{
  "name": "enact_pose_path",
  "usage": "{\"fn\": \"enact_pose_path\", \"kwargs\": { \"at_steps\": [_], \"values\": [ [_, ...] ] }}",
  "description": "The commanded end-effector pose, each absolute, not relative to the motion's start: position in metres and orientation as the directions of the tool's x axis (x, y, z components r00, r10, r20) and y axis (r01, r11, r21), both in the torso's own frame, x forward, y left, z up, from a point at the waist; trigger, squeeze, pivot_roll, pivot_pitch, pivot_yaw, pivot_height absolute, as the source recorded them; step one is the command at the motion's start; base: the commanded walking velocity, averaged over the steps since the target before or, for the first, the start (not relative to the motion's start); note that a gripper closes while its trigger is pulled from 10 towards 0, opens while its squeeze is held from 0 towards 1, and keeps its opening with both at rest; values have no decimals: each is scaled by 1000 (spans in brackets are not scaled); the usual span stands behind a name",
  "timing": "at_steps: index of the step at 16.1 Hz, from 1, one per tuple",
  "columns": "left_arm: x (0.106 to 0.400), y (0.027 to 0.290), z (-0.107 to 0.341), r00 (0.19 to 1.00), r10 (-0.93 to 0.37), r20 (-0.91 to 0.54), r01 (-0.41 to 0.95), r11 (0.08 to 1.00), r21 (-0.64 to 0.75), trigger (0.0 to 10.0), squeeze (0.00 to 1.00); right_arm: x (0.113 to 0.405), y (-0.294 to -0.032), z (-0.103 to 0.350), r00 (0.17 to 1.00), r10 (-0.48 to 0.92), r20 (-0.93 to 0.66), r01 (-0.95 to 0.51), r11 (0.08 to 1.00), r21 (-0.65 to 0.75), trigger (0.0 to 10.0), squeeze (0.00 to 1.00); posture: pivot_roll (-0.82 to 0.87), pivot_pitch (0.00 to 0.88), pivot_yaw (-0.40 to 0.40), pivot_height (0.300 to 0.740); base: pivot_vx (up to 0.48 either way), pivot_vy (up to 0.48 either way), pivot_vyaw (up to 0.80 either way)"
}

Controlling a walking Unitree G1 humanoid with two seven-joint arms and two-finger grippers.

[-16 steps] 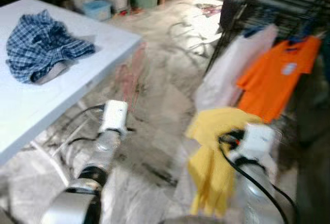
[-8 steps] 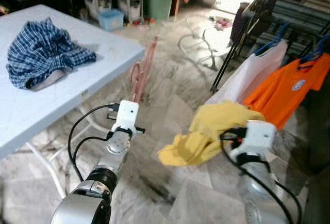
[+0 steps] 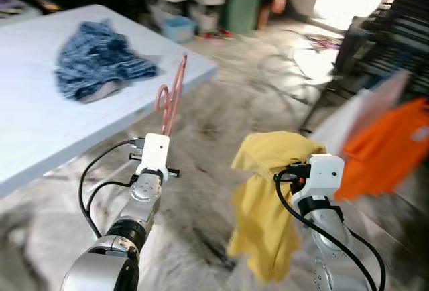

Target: Hang hanger

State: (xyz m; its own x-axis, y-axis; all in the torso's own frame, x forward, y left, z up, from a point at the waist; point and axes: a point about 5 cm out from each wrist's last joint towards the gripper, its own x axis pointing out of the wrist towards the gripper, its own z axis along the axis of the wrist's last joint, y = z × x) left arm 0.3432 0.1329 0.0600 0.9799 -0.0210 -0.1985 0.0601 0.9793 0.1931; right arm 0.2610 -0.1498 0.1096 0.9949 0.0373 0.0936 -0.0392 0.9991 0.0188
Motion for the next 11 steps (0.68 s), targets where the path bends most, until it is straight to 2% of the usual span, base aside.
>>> {"fn": "enact_pose_path", "kwargs": {
  "at_steps": [1,3,6,9,11],
  "values": [
    [346,126,64,979,-53,-196,92,977,193,10000,0,262,-155,116,991,14,137,-18,1000,25,10000,0,40,0,-112,740,0,-341,450],
    [346,130,63,975,-64,-215,109,973,205,10000,0,259,-159,114,990,-12,144,6,999,40,10000,0,52,0,-96,740,0,-343,0],
    [341,150,59,969,-89,-230,141,964,224,10000,0,248,-177,105,989,-74,126,68,996,54,10000,0,85,0,-80,740,0,-336,0],
    [324,182,51,969,-63,-237,119,966,231,10000,0,240,-187,101,988,-96,118,89,994,63,10000,0,110,0,-88,740,0,0,0],
    [293,214,38,974,-19,-225,91,946,312,10000,0,233,-197,100,987,-113,117,104,991,80,10000,0,149,0,-110,740,0,0,0]
  ]
}}
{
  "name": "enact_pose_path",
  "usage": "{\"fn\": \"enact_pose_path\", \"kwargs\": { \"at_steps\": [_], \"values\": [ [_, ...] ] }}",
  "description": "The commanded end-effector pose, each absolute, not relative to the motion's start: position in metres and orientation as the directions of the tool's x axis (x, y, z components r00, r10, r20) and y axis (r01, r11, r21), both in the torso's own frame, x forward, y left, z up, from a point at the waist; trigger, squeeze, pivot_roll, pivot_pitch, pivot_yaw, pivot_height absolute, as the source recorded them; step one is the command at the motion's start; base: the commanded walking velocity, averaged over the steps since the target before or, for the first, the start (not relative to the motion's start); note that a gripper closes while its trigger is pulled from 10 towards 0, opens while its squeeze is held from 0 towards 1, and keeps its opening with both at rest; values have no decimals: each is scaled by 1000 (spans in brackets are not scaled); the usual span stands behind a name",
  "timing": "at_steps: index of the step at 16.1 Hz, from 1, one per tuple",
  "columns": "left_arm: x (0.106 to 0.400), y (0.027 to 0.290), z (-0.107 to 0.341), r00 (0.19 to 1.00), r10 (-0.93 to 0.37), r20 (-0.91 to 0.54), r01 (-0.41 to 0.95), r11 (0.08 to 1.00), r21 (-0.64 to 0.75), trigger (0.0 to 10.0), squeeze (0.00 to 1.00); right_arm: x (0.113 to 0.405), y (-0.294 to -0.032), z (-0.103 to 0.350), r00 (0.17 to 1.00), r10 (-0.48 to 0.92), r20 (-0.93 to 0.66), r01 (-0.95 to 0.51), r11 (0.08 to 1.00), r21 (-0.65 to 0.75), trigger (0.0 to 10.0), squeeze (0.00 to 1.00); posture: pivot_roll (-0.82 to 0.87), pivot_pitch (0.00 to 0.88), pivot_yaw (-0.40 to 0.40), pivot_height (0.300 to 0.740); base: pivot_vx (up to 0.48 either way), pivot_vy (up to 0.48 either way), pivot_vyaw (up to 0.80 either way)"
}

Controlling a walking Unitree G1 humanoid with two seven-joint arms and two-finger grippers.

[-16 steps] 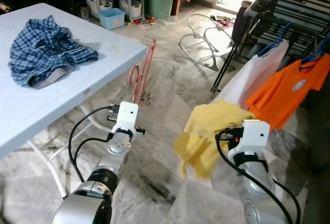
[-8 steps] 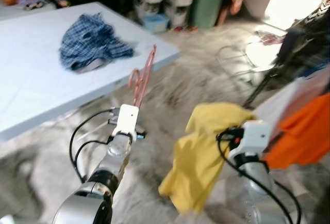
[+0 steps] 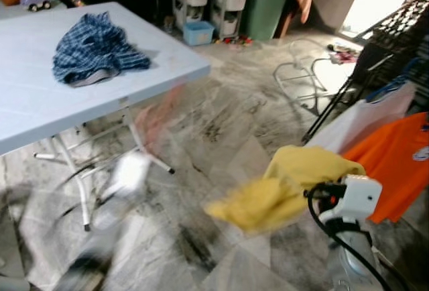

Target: Hang hanger

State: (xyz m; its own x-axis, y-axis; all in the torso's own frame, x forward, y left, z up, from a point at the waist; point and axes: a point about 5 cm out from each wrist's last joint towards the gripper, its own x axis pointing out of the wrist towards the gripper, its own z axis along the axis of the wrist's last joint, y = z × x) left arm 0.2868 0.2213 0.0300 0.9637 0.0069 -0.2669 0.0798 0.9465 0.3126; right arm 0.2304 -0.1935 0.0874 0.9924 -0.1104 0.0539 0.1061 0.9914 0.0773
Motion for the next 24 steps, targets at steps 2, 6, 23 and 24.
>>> {"fn": "enact_pose_path", "kwargs": {
  "at_steps": [2,6,23,24],
  "values": [
    [279,224,32,973,-7,-231,87,938,336,10000,0,230,-201,100,986,-123,116,114,990,81,10000,0,160,0,-119,740,0,0,0],
    [265,219,5,948,-10,-317,128,926,355,10000,0,225,-207,94,981,-169,91,160,982,100,10000,0,161,0,-118,740,0,0,0],
    [313,166,22,897,-209,-389,310,926,217,10000,0,200,-204,81,928,-362,85,346,925,155,10000,0,4,0,24,740,0,0,0],
    [312,168,21,899,-203,-387,299,932,205,10000,0,201,-205,81,931,-354,86,339,929,151,10000,0,13,0,14,740,0,0,0]
  ]
}}
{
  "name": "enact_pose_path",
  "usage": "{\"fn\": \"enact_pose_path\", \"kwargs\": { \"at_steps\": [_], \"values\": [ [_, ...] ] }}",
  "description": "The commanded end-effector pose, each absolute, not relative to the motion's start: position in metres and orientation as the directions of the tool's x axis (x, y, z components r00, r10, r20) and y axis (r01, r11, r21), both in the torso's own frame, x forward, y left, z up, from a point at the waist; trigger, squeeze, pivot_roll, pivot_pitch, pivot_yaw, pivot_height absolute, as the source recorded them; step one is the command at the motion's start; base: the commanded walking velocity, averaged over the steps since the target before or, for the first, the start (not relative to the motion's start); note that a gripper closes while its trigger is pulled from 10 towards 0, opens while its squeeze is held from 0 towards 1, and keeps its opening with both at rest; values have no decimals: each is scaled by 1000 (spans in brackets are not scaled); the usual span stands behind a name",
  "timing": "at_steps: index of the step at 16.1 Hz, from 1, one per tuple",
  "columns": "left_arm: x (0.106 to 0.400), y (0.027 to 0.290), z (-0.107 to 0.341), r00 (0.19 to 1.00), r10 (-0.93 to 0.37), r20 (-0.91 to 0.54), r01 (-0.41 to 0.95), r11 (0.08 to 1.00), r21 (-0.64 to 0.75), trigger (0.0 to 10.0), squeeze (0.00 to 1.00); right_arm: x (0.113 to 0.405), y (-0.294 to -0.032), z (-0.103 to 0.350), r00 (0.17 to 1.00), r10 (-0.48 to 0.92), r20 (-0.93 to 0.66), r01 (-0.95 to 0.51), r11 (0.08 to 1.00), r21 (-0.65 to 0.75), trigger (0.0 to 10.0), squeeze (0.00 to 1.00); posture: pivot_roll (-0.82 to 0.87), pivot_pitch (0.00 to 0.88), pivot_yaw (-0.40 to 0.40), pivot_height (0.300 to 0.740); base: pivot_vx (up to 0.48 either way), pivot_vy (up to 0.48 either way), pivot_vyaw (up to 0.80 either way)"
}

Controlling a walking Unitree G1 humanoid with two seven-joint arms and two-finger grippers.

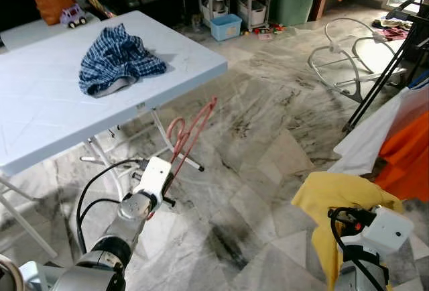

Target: Hang hanger

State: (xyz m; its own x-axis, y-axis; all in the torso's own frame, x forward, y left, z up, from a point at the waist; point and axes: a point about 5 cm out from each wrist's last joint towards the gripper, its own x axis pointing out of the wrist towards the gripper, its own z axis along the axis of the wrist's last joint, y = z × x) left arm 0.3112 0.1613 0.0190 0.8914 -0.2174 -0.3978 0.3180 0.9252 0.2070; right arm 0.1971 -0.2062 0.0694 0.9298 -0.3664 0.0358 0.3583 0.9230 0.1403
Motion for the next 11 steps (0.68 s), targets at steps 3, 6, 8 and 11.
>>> {"fn": "enact_pose_path", "kwargs": {
  "at_steps": [3,6,8,11],
  "values": [
    [312,171,22,916,-181,-357,262,945,195,10000,0,212,-205,85,945,-308,105,295,947,126,10000,0,32,0,-3,740,0,0,0],
    [317,172,32,940,-171,-296,238,949,208,10000,0,215,-203,88,951,-286,118,273,955,116,10000,0,33,0,-10,740,0,0,0],
    [320,186,43,960,-145,-239,206,945,253,10000,0,214,-206,89,952,-281,120,270,958,100,10000,0,31,0,-15,740,0,0,0],
    [295,211,28,941,-193,-277,274,915,295,10000,0,212,-209,90,954,-276,118,266,960,90,10000,0,48,0,-34,740,0,0,0]
  ]
}}
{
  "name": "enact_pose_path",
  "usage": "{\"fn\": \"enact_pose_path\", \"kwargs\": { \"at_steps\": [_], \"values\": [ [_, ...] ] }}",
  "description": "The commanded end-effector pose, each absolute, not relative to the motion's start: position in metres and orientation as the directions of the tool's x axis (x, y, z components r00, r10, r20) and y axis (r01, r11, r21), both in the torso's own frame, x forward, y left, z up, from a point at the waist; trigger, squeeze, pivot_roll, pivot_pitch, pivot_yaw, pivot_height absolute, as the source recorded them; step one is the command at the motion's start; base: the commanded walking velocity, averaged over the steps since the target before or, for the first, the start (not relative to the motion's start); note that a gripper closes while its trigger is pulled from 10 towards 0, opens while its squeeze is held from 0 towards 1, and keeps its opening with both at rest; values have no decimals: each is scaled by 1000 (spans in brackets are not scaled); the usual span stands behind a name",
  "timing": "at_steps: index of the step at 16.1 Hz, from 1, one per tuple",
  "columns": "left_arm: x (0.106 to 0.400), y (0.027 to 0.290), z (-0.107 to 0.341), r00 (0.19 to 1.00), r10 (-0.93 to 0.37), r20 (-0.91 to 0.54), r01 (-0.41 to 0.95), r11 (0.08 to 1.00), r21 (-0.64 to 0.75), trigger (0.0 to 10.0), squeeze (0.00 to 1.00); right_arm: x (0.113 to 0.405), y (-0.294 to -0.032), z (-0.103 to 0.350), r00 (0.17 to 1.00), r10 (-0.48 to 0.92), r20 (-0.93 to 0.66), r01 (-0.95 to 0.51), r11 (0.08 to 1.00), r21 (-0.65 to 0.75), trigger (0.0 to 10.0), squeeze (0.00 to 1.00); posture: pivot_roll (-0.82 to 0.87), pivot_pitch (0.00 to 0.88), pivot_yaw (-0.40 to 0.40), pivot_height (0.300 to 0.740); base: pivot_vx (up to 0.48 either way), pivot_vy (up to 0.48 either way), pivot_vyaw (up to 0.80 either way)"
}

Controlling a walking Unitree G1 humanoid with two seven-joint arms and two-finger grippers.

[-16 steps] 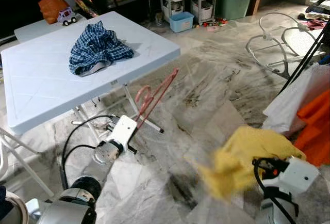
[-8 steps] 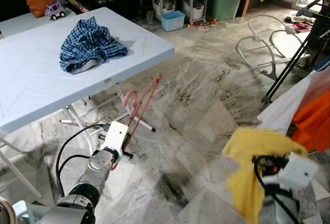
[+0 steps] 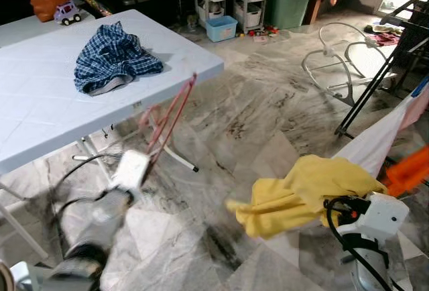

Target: Hang hanger

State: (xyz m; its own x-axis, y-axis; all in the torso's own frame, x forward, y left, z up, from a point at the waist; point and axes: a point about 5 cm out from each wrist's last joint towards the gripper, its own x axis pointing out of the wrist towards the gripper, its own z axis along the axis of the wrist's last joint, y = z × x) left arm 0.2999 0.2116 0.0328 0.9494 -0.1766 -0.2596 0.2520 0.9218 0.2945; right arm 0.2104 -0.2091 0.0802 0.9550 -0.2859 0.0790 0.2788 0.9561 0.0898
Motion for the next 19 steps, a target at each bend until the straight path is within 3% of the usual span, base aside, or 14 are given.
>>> {"fn": "enact_pose_path", "kwargs": {
  "at_steps": [1,5,8,10,14,19],
  "values": [
    [284,212,17,932,-196,-306,295,900,320,10000,0,214,-209,89,957,-266,112,257,963,84,10000,0,53,0,-43,740,0,0,0],
    [282,203,13,941,-183,-285,276,902,333,10000,0,229,-205,95,970,-212,117,204,976,83,10000,0,128,0,-144,740,0,0,0],
    [284,202,20,960,-173,-221,243,906,346,10000,0,251,-193,99,984,-115,132,108,992,65,10000,0,197,0,-165,740,0,0,0],
    [290,200,33,975,-176,-137,213,920,330,10000,0,256,-196,104,979,-136,149,128,990,61,10000,0,188,0,-146,740,0,0,0],
    [295,183,37,971,-212,-114,237,923,302,10000,0,248,-209,97,971,-201,131,194,979,66,10000,0,185,0,-140,740,0,0,0],
    [328,135,75,939,-342,-42,340,900,272,10000,0,232,-205,87,942,-312,122,299,947,115,10000,0,88,0,-34,740,0,0,0]
  ]
}}
